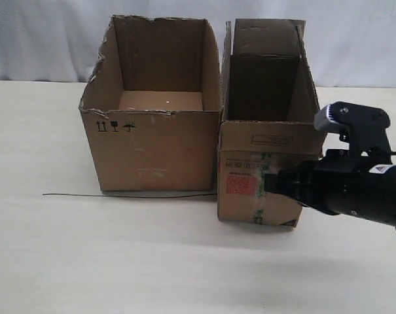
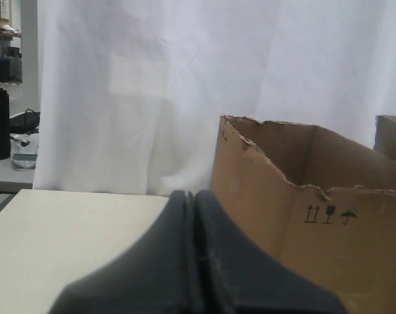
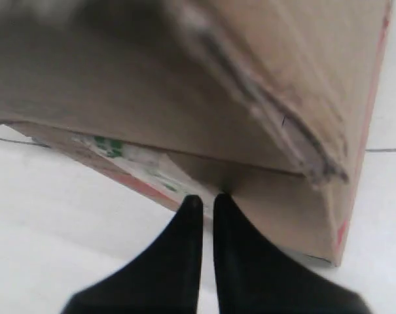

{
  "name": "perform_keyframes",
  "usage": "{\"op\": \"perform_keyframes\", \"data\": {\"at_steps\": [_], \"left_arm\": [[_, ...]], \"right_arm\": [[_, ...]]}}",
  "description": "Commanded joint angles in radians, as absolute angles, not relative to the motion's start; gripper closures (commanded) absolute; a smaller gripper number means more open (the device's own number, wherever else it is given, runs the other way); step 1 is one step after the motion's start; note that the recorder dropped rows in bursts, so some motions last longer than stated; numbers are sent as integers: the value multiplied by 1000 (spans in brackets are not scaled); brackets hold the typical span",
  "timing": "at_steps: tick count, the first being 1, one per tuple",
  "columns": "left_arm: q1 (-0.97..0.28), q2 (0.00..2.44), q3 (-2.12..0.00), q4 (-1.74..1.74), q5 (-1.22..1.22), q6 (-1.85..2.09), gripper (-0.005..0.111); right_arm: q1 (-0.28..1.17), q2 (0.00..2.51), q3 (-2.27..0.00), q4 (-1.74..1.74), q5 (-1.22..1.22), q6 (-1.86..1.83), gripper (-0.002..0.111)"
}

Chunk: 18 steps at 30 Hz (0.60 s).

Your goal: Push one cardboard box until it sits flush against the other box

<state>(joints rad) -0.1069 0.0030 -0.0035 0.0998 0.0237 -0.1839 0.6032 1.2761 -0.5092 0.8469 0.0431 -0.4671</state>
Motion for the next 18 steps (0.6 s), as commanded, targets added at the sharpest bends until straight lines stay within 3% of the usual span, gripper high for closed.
{"op": "perform_keyframes", "data": {"at_steps": [1, 18], "left_arm": [[-116, 0, 0, 95, 16, -189, 107], [-116, 0, 0, 95, 16, -189, 107]], "right_arm": [[606, 1339, -556, 844, 21, -490, 103], [606, 1470, -651, 844, -74, -513, 103]]}}
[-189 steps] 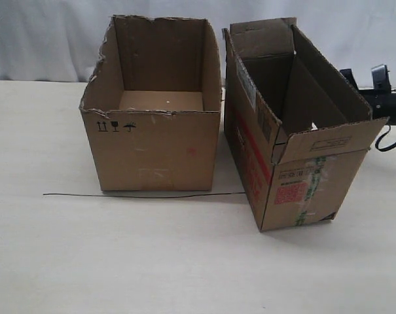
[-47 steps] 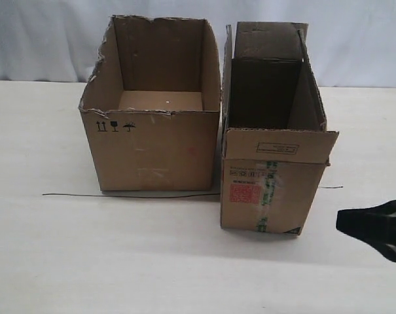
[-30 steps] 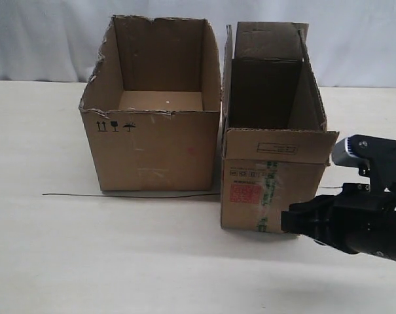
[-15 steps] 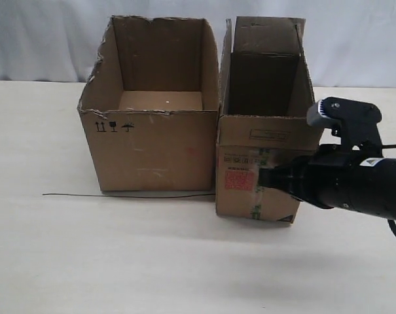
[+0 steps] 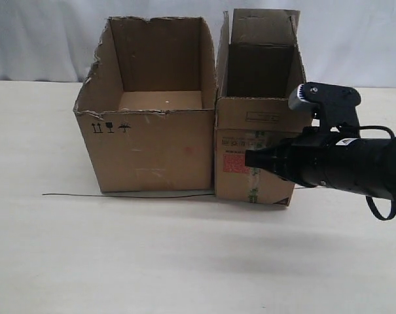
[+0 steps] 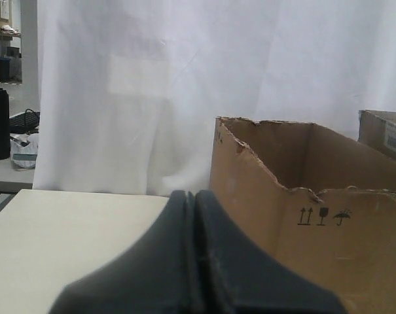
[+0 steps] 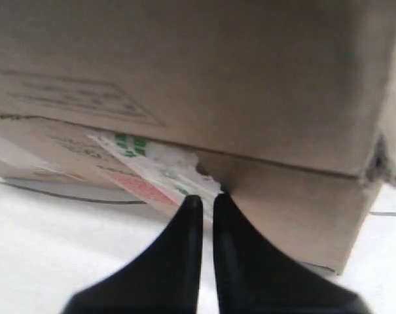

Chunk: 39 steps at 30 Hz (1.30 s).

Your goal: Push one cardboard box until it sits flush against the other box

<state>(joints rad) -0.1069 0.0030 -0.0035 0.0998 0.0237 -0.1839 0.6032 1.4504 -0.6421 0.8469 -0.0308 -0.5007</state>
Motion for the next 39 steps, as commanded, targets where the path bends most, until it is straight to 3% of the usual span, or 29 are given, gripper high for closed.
{"op": "perform_keyframes", "data": {"at_steps": [1, 27, 39], "left_arm": [[-116, 0, 0, 95, 16, -189, 107], [-116, 0, 0, 93, 16, -189, 107], [-116, 0, 0, 93, 16, -189, 107]], "right_arm": [[606, 1481, -651, 844, -82, -513, 103], [606, 1522, -651, 846, -263, -511, 103], [606, 1440, -651, 848, -110, -506, 103]]}}
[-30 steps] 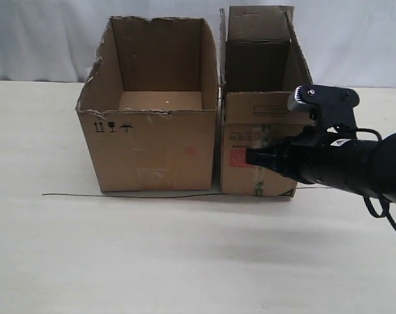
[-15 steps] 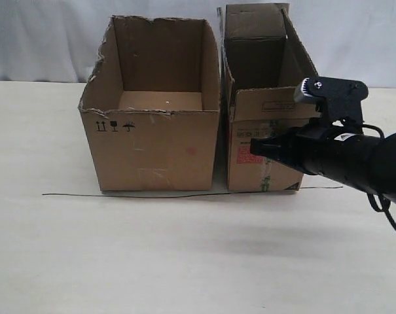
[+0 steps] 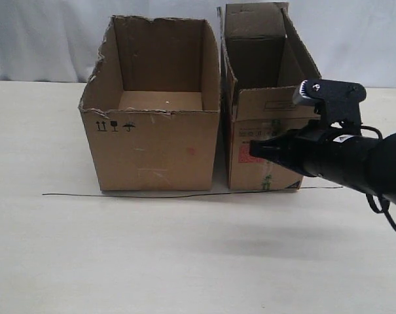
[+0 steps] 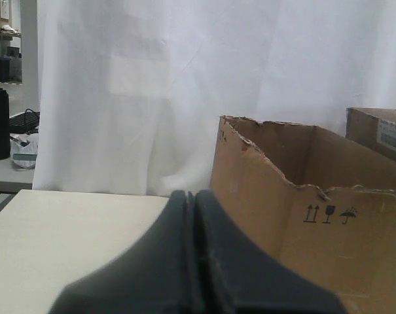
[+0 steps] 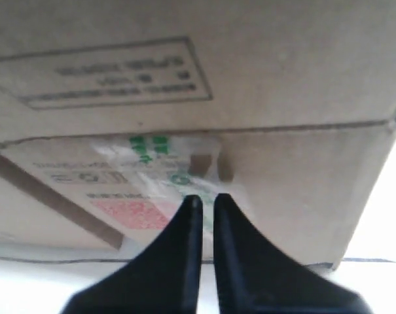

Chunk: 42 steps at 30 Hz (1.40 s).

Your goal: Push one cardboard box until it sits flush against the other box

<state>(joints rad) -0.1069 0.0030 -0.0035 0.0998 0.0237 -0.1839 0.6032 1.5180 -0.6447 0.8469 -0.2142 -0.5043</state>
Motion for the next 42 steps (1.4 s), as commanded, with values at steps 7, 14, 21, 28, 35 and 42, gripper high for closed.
{"op": "perform_keyframes", "data": {"at_steps": [7, 14, 21, 28, 35, 42], "left_arm": [[-116, 0, 0, 103, 16, -189, 107], [-116, 0, 0, 103, 16, -189, 107], [-116, 0, 0, 103, 16, -189, 107], [-116, 0, 0, 103, 16, -189, 107], [-116, 0, 0, 103, 16, -189, 107], [-116, 0, 0, 103, 16, -189, 107]], "right_arm": [[459, 1150, -651, 848, 243, -502, 103], [-59, 1205, -742, 850, 268, -498, 103], [-154, 1751, -1213, 855, 574, -532, 103], [-154, 2171, -1630, 1004, 906, -532, 103], [-141, 2420, -1855, 1143, 1114, -546, 103], [-120, 2462, -1871, 1133, 1157, -546, 103]]}}
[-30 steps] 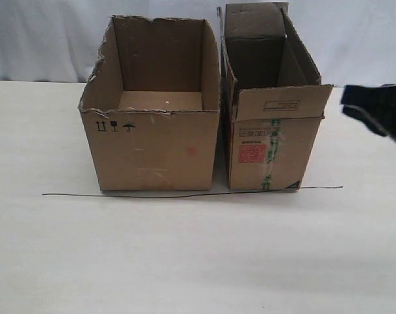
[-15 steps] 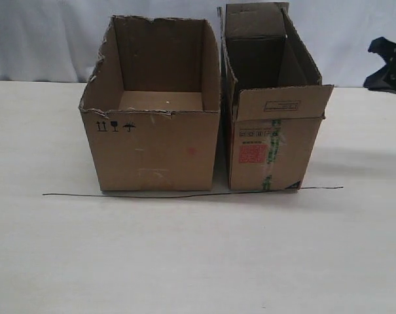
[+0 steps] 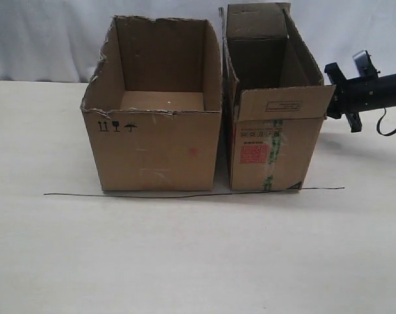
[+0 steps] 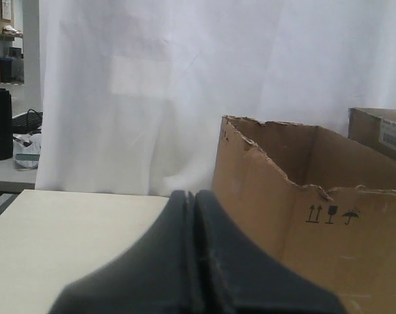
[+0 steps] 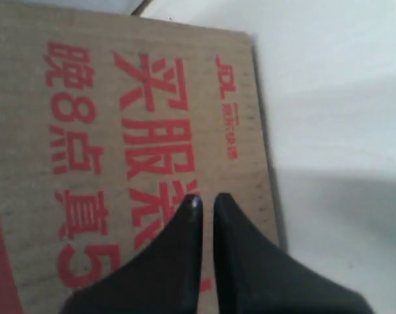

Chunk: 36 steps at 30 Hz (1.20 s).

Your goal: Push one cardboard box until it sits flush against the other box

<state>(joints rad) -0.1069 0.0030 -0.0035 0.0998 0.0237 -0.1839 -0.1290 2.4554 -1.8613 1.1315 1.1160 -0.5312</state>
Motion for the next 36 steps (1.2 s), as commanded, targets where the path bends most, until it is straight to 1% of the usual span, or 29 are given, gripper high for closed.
{"op": "perform_keyframes", "data": {"at_steps": [1, 10, 17, 25, 30, 36], "left_arm": [[-116, 0, 0, 103, 16, -189, 107], [-116, 0, 0, 103, 16, -189, 107], [-116, 0, 0, 103, 16, -189, 107], [-116, 0, 0, 103, 16, -189, 107], [-116, 0, 0, 103, 16, -189, 107], [-116, 0, 0, 103, 16, -189, 107]], "right_arm": [[-116, 2462, -1871, 1130, 1160, -546, 103], [-70, 2462, -1871, 1125, 1149, -540, 103], [-63, 2462, -1871, 1116, 1131, -540, 103], [-132, 2459, -1868, 1056, 1221, -538, 103], [-196, 2378, -1756, 1052, 1221, -576, 103], [-190, 2260, -1532, 1082, 1183, -660, 103]]}}
